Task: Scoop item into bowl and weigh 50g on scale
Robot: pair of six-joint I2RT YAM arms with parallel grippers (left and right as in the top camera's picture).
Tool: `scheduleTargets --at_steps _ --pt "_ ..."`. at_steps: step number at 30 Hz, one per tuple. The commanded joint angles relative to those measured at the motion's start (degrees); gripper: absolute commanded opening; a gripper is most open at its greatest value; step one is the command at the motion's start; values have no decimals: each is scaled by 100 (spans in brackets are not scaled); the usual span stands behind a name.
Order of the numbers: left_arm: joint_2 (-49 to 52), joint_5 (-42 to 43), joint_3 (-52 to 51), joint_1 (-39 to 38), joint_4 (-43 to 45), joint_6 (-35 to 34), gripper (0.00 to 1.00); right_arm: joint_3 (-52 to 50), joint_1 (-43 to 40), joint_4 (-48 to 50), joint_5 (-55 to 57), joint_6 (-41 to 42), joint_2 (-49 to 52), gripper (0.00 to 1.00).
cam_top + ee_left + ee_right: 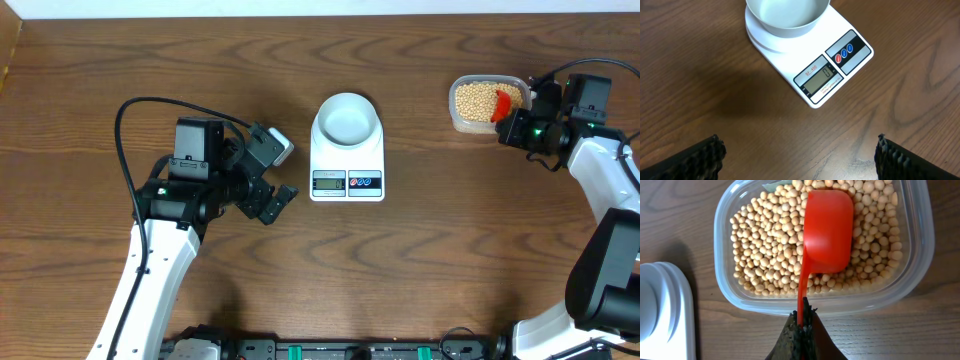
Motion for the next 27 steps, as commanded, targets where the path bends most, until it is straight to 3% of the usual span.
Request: scheduleTargets --at_steps 1,27 --pt "-31 -50 127 9 -24 72 98 63 72 -2 -24 76 140 1" --pt "-31 -50 127 9 -24 74 98 63 -170 -9 -914 487 140 1"
